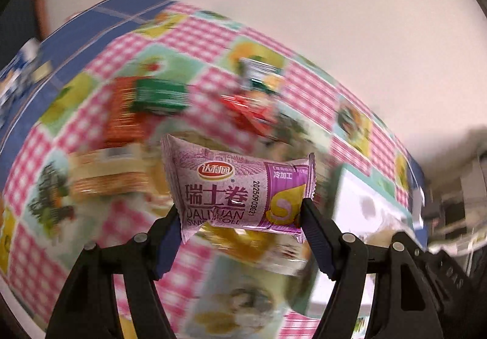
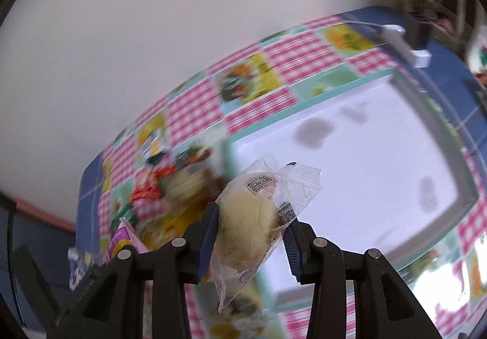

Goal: Organize snacks
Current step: 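Place the Swiss roll in the white tray with the left tool while the right tool places the bun there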

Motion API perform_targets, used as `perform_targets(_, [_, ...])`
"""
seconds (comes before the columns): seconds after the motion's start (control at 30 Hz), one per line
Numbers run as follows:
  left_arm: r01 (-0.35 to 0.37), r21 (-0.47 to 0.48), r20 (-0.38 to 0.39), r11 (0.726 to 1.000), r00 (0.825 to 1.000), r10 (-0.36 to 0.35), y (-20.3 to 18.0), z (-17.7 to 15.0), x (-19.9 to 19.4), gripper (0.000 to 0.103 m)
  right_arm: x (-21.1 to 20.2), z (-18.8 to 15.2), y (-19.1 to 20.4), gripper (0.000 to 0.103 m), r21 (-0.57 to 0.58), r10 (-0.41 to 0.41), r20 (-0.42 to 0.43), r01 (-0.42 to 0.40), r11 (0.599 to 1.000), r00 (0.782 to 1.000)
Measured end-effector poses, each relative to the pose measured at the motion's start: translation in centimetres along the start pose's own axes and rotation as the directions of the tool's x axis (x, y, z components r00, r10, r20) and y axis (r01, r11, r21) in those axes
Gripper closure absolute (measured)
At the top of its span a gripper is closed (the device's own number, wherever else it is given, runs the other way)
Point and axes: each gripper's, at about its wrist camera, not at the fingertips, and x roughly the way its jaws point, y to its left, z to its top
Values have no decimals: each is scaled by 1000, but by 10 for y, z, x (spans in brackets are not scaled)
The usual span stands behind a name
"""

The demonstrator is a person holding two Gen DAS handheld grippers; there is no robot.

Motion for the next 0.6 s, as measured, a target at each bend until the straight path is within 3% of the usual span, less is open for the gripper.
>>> perform_targets(0.27, [88, 198, -54, 976, 995, -79, -90, -20, 29, 28, -2, 35, -67, 60, 123, -80, 57, 73, 990, 995])
perform_targets(0.6, [133, 288, -67, 948, 991, -119, -144, -19, 63, 28, 24, 61, -97, 60, 141, -87, 73, 76, 987, 993])
